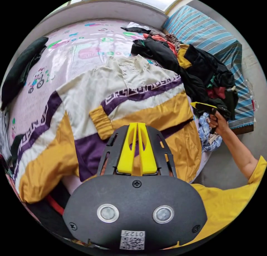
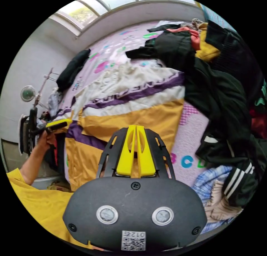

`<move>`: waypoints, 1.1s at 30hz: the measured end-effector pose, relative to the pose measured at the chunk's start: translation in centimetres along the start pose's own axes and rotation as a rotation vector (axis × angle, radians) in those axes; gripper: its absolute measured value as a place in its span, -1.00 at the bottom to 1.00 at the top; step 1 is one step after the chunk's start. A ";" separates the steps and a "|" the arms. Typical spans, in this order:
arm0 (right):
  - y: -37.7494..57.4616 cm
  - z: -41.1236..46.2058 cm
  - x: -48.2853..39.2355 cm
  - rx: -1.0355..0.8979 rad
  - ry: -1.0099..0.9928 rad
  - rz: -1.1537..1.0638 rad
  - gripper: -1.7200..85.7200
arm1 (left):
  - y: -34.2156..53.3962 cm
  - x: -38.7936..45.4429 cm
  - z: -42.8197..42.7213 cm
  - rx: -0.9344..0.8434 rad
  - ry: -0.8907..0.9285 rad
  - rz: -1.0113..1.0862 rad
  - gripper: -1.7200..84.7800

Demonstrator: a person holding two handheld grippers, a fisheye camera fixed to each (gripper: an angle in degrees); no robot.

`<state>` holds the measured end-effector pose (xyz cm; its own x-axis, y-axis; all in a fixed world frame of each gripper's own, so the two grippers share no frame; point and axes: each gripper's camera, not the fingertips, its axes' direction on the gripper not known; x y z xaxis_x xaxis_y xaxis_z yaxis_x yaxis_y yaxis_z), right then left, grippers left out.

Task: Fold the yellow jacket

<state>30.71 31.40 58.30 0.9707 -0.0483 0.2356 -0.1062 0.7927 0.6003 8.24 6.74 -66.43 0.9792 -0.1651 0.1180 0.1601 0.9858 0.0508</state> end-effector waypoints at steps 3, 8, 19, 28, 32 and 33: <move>0.3 2.1 1.2 -0.064 0.112 -0.009 -0.95 | -4.5 1.8 3.4 -0.085 -0.067 0.041 -0.95; -0.7 7.6 1.2 -0.208 0.277 -0.052 -0.96 | -7.1 3.5 9.0 -0.271 -0.235 0.099 -0.96; -4.2 3.0 -0.2 -0.011 0.209 -0.073 -0.96 | -8.7 6.7 4.1 -0.098 -0.082 0.101 -0.96; -11.3 9.1 3.7 -0.088 0.242 0.113 -0.96 | -8.7 11.6 10.9 -0.250 -0.172 0.176 -0.95; -9.8 7.1 4.7 -0.021 0.163 0.170 -0.96 | -9.2 10.8 10.6 -0.267 -0.124 0.106 -0.95; -9.2 6.2 4.5 0.010 0.150 0.167 -0.96 | -9.1 11.2 9.8 -0.249 -0.153 0.099 -0.95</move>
<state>34.75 20.08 58.58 0.9606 0.1742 0.2165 -0.2692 0.7761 0.5702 16.48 -4.40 -55.86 0.9643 -0.0522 0.2597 0.1093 0.9715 -0.2105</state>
